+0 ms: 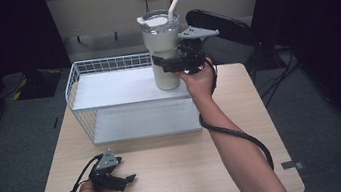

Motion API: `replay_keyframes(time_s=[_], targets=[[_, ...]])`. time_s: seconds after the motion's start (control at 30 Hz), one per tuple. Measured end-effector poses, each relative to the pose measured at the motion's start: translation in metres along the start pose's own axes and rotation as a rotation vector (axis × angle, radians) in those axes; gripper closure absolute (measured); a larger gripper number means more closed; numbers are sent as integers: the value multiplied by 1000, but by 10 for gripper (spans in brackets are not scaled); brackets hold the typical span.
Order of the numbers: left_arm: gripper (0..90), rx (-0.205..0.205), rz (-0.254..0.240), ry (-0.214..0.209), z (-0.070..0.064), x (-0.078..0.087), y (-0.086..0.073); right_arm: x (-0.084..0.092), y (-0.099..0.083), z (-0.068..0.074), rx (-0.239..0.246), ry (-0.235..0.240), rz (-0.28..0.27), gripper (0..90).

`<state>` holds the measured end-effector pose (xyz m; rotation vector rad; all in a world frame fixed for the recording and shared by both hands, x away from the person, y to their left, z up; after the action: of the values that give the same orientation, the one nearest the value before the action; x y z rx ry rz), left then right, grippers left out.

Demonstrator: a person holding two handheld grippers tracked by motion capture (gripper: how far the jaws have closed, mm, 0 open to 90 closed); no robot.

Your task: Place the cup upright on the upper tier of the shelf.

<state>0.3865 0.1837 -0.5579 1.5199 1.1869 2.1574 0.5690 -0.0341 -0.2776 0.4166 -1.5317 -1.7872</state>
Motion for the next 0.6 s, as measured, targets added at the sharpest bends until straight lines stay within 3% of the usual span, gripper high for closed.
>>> replay_keyframes(time_s=[0.6], targets=[[147, -5, 1, 2, 0, 0, 0, 2, -2, -1, 11, 9, 6, 91]])
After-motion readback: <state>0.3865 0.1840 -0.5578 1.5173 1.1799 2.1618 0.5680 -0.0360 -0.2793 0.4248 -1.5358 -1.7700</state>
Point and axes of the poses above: each handheld gripper's, and its own axes: x roughly backward along the jaws, y roughly out of its top, z roughly to its left, the point moved 8 cm from there along -x, roughly forward along the jaws, and after that the axes turned 11 degrees about -x, right-handed, at the moved point
